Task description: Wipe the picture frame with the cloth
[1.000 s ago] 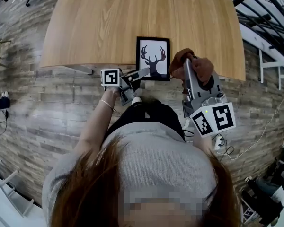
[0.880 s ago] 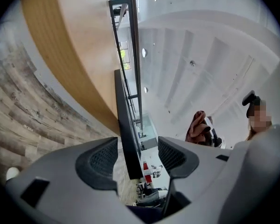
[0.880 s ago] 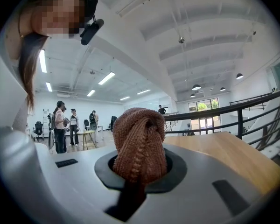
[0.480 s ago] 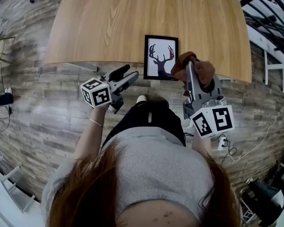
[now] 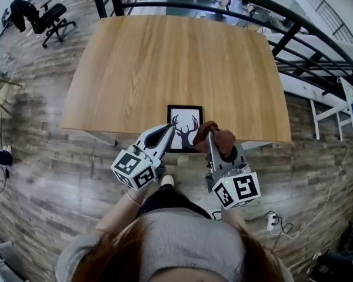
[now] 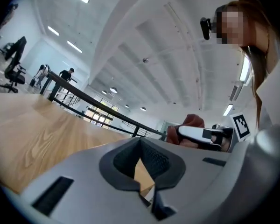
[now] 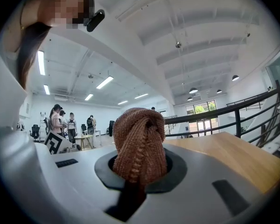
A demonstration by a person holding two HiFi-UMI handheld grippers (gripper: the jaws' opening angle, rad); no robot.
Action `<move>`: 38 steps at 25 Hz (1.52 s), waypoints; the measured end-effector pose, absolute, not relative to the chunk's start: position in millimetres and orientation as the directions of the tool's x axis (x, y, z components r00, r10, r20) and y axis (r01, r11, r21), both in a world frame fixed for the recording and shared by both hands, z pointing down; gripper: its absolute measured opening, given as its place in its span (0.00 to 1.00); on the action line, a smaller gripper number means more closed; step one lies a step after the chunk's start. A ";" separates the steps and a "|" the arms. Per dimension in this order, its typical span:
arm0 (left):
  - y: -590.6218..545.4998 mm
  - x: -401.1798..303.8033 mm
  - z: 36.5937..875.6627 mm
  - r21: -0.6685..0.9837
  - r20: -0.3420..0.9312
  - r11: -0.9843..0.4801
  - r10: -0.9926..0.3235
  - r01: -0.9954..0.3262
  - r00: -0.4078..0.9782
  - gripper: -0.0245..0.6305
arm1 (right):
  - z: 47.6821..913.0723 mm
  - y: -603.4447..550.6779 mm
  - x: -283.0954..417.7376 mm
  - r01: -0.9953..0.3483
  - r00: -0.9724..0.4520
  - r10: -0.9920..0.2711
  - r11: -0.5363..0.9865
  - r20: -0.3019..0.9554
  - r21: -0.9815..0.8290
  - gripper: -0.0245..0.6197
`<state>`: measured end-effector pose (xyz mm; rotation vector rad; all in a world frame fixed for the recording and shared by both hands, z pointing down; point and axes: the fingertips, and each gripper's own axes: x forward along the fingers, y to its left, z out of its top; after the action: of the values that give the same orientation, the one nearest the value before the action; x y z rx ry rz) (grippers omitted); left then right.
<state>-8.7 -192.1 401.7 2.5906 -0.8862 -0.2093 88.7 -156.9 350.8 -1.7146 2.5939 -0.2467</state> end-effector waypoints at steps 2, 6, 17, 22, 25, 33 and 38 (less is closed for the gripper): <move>-182.9 -1.9 394.7 0.347 0.008 -0.716 -0.643 -0.605 0.766 0.05 | 341.7 -149.6 89.6 -0.915 -0.389 -0.920 0.381 0.043 -0.130 0.11; -150.5 7.4 391.4 0.304 0.035 -0.675 -0.697 -0.673 0.716 0.05 | 339.5 -117.0 91.4 -0.912 -0.396 -0.918 0.389 0.029 -0.133 0.11; 32.5 17.4 369.9 0.213 0.001 -0.624 -0.769 -0.752 0.639 0.05 | 345.6 69.5 98.5 -0.895 -0.433 -0.902 0.429 0.005 -0.119 0.11; 108.8 20.6 363.1 0.226 -0.019 -0.596 -0.794 -0.771 0.608 0.05 | 332.4 141.4 108.1 -0.891 -0.440 -0.898 0.440 -0.026 -0.115 0.11; 134.5 19.7 353.7 0.203 -0.040 -0.587 -0.805 -0.784 0.592 0.05 | 321.8 170.8 104.8 -0.885 -0.452 -0.890 0.455 -0.051 -0.098 0.11; 158.6 35.7 334.8 0.212 -0.083 -0.612 -0.788 -0.762 0.610 0.05 | 305.5 199.4 99.5 -0.873 -0.477 -0.876 0.481 -0.073 -0.076 0.11; 166.3 42.8 329.1 0.180 -0.085 -0.626 -0.778 -0.759 0.622 0.05 | 307.3 205.9 100.4 -0.874 -0.477 -0.877 0.481 -0.067 -0.074 0.11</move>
<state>42.8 166.3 329.1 2.7141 -1.2919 -0.2344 100.4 205.9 307.3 -1.5532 2.6200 -0.0449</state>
